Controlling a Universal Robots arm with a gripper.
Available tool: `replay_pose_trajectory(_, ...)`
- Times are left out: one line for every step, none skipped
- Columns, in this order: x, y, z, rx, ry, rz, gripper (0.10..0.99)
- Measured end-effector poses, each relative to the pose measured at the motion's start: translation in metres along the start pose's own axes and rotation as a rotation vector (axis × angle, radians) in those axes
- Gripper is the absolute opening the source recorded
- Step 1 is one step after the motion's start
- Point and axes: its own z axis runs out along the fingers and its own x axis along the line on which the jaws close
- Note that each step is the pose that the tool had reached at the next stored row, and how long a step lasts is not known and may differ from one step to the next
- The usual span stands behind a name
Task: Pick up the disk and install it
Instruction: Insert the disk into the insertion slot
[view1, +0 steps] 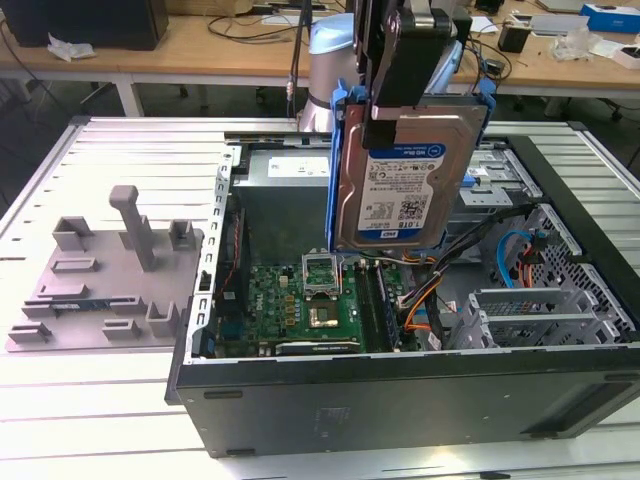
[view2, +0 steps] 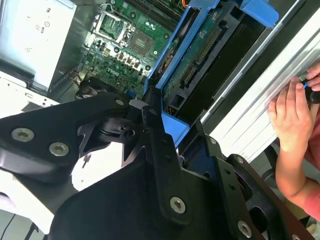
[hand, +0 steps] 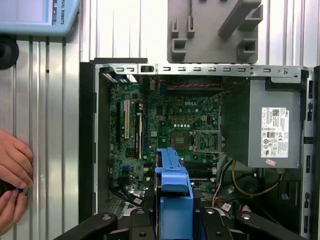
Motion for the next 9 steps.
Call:
replay_pose_trajectory(0.0026, 0.0001, 0.0001, 0.0, -0.0048, 0.0, 0.365)
replay_pose_trajectory(0.0042, 0.0001, 0.0002, 0.0, -0.0102, 0.0, 0.365)
replay_pose_trajectory(0.006, 0.0001, 0.0002, 0.0, -0.0192, 0.0, 0.365)
replay_pose_trajectory(0.0073, 0.0001, 0.0003, 0.0, -0.0264, 0.0, 0.365)
replay_pose_trajectory(0.0086, -0.0002, 0.0005, 0.0, -0.0336, 0.0, 0.365)
replay_pose_trajectory(0.009, -0.0008, 0.0006, 0.0, -0.0362, 0.001, 0.365)
replay_pose_trajectory(0.0093, -0.0035, 0.0008, -0.002, -0.037, 0.002, 0.365)
replay_pose_trajectory(0.0094, -0.005, 0.0009, -0.004, -0.037, 0.003, 0.365)
replay_pose_trajectory(0.0095, -0.0065, 0.001, -0.006, -0.0371, 0.004, 0.365)
